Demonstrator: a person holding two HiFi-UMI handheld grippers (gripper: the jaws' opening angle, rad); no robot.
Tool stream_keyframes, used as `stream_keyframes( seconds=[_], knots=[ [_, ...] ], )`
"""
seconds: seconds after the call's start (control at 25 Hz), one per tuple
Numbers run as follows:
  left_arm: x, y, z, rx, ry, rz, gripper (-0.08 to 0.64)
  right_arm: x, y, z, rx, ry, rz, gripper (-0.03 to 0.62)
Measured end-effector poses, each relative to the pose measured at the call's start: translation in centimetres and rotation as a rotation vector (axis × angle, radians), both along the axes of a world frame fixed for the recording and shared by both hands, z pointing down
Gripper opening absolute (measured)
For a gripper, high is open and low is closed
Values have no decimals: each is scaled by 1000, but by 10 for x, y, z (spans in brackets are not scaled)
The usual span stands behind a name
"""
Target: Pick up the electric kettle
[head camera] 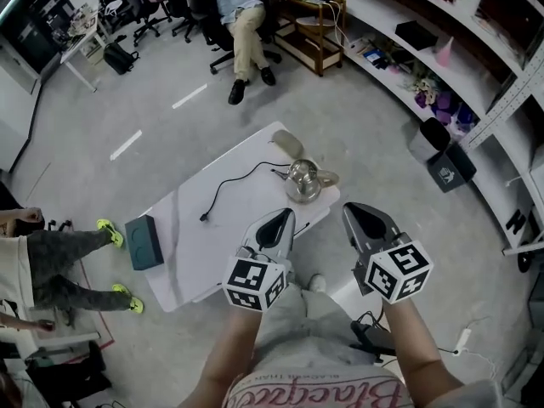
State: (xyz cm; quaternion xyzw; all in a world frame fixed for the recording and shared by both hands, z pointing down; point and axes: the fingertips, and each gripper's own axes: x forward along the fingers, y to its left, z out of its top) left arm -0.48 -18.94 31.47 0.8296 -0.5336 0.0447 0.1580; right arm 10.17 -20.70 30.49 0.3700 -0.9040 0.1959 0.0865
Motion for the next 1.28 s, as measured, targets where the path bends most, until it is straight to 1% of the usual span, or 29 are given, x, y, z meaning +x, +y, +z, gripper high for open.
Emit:
stream_keyframes(
  seconds=[0.16, 0.28, 0.36, 0.48, 0.6, 0.76, 0.88, 1.0, 1.28],
  knots=[
    [-13, -23, 26, -16, 4, 11, 3, -12, -20, 23, 9, -39, 24, 23],
    [-25, -46, 39, 8, 6, 0, 3, -21, -36, 42, 38, -46, 34, 23],
    [-29, -61, 50, 24, 9, -2, 2, -22, -49, 59, 37, -38, 51, 23],
    [-35, -76, 71, 33, 12, -1, 2, -23, -65, 84, 24, -36, 84, 23],
    [-42, -84, 97, 25, 17, -10, 2, -22, -74, 109, 19, -24, 123, 23],
    [-49, -95, 135, 23, 29, -24, 2, -13, -85, 143, 27, -9, 207, 23],
    [-54, -103, 165, 27, 37, -33, 2, -9, -90, 173, 28, -2, 262, 23],
    [-61, -107, 190, 24, 34, -36, 2, -11, -90, 203, 14, -9, 293, 23],
    [-65, -111, 262, -13, 21, -33, 2, -21, -83, 277, -48, -43, 310, 23]
  ],
)
